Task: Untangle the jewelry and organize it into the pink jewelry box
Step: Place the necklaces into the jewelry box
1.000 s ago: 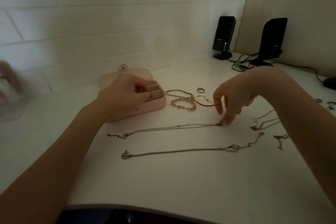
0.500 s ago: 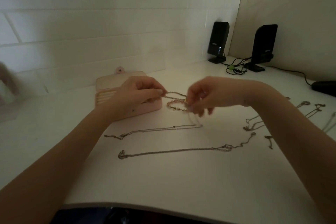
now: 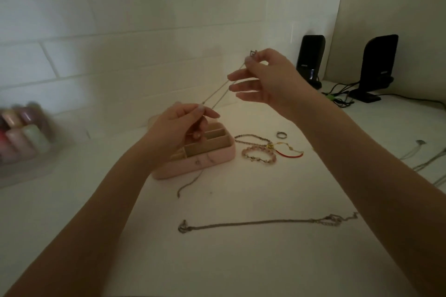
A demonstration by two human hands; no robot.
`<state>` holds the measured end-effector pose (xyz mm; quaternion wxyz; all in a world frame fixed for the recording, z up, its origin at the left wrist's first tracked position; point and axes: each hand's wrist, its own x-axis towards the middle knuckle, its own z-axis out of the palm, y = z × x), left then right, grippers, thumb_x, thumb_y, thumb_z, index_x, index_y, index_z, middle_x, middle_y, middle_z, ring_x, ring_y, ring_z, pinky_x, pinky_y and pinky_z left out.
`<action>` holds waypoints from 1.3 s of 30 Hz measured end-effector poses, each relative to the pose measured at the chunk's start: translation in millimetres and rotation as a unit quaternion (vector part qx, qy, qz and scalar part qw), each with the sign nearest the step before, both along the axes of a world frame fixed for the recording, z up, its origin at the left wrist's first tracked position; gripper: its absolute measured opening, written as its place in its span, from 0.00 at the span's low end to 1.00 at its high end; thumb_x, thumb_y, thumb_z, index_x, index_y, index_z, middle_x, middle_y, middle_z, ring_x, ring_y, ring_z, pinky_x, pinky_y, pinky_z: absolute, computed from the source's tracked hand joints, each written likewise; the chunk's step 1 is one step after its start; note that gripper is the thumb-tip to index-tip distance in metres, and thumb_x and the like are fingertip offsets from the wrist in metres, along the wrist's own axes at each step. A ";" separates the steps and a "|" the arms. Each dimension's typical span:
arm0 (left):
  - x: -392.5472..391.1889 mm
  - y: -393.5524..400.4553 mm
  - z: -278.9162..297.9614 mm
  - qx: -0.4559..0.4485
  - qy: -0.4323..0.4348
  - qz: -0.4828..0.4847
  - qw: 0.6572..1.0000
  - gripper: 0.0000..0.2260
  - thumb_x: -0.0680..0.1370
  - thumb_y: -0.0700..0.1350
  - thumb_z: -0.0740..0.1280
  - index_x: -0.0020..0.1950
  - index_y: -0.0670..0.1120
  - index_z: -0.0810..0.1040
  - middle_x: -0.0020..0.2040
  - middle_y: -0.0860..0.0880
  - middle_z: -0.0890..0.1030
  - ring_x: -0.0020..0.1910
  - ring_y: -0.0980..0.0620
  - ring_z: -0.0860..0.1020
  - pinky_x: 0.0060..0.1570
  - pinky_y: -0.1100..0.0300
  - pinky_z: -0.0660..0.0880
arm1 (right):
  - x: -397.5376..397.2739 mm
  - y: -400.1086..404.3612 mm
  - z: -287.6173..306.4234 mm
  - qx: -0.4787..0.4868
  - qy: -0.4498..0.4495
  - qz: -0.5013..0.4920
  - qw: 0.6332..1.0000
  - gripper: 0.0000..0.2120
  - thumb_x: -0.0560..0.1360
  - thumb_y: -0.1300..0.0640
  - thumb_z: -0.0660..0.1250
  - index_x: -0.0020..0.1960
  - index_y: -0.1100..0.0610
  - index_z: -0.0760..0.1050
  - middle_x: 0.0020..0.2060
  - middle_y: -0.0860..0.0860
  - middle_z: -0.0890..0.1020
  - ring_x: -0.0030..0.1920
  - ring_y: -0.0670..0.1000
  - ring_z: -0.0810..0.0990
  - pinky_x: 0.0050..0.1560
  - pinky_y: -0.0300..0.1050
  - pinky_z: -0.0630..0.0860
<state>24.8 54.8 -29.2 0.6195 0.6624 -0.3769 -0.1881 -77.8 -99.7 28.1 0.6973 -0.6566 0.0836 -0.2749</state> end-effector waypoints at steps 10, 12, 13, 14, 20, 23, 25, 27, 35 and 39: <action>11.7 -1.7 -4.2 -0.110 0.041 0.004 0.993 0.11 0.79 0.37 0.59 0.52 0.43 0.80 0.36 0.52 0.80 0.34 0.58 0.73 0.37 0.67 0.73 | 3.1 -8.9 6.8 0.190 -0.158 0.064 0.967 0.05 0.81 0.63 0.55 0.54 0.64 0.66 0.36 0.58 0.80 0.34 0.53 0.82 0.35 0.42 0.80; 11.8 -0.8 -0.6 -0.162 0.066 0.004 0.985 0.12 0.78 0.35 0.60 0.51 0.44 0.82 0.39 0.51 0.82 0.36 0.58 0.76 0.42 0.68 0.75 | 1.6 -10.4 8.4 0.197 -0.175 0.063 0.963 0.04 0.81 0.63 0.55 0.53 0.64 0.66 0.36 0.59 0.79 0.34 0.53 0.82 0.36 0.43 0.81; 12.5 0.3 1.7 -0.186 0.086 -0.002 0.979 0.12 0.78 0.35 0.60 0.50 0.44 0.83 0.39 0.51 0.82 0.37 0.58 0.76 0.43 0.68 0.75 | 0.7 -11.4 9.5 0.201 -0.182 0.064 0.961 0.04 0.81 0.63 0.55 0.51 0.64 0.67 0.36 0.59 0.79 0.34 0.53 0.82 0.36 0.43 0.81; 12.9 1.8 3.8 -0.207 0.110 -0.014 0.972 0.12 0.77 0.36 0.61 0.49 0.44 0.83 0.39 0.51 0.82 0.36 0.58 0.76 0.43 0.68 0.75 | -0.3 -11.7 10.8 0.208 -0.189 0.067 0.957 0.04 0.81 0.64 0.56 0.50 0.64 0.67 0.36 0.59 0.78 0.33 0.53 0.82 0.37 0.44 0.82; 6.5 0.1 0.1 -0.063 0.022 0.002 0.998 0.10 0.77 0.38 0.62 0.55 0.47 0.80 0.43 0.54 0.83 0.32 0.60 0.74 0.27 0.70 0.69 | -5.1 -8.4 16.6 0.246 -0.205 0.091 0.943 0.07 0.81 0.65 0.56 0.45 0.65 0.68 0.34 0.60 0.79 0.32 0.53 0.82 0.38 0.44 0.82; -12.6 -5.3 -7.8 0.072 -0.079 -0.029 0.994 0.17 0.73 0.44 0.68 0.61 0.52 0.76 0.53 0.55 0.83 0.39 0.60 0.79 0.36 0.71 0.73 | -2.6 1.3 15.5 0.244 -0.186 0.107 0.946 0.07 0.80 0.66 0.58 0.43 0.65 0.69 0.32 0.59 0.78 0.31 0.53 0.82 0.37 0.44 0.82; -22.8 -9.3 -11.1 0.099 -0.109 -0.081 0.986 0.27 0.68 0.49 0.71 0.67 0.51 0.71 0.58 0.54 0.80 0.52 0.55 0.80 0.49 0.65 0.76 | 0.1 11.2 13.6 0.239 -0.169 0.127 0.948 0.08 0.80 0.66 0.58 0.42 0.64 0.68 0.33 0.60 0.78 0.31 0.54 0.81 0.36 0.43 0.82; -28.9 -11.7 -10.5 0.084 -0.096 -0.106 0.986 0.31 0.66 0.50 0.71 0.69 0.50 0.69 0.59 0.53 0.80 0.53 0.52 0.80 0.50 0.64 0.76 | 2.5 22.9 11.3 0.219 -0.149 0.153 0.952 0.07 0.80 0.66 0.57 0.43 0.64 0.68 0.35 0.60 0.77 0.33 0.54 0.81 0.38 0.43 0.81; -20.4 -3.9 -0.6 -0.028 0.009 -0.079 0.996 0.10 0.75 0.42 0.62 0.40 0.47 0.82 0.30 0.52 0.79 0.29 0.60 0.76 0.32 0.70 0.74 | 2.2 22.7 14.3 0.231 -0.181 0.124 0.948 0.06 0.80 0.66 0.58 0.43 0.64 0.68 0.36 0.60 0.77 0.32 0.53 0.80 0.38 0.43 0.81; -1.8 4.2 6.9 -0.129 0.062 -0.053 0.988 0.09 0.71 0.41 0.63 0.39 0.45 0.84 0.33 0.50 0.81 0.33 0.57 0.78 0.37 0.67 0.77 | -4.9 7.0 18.5 0.264 -0.220 0.092 0.935 0.05 0.79 0.66 0.59 0.45 0.64 0.69 0.36 0.60 0.77 0.33 0.53 0.80 0.38 0.44 0.81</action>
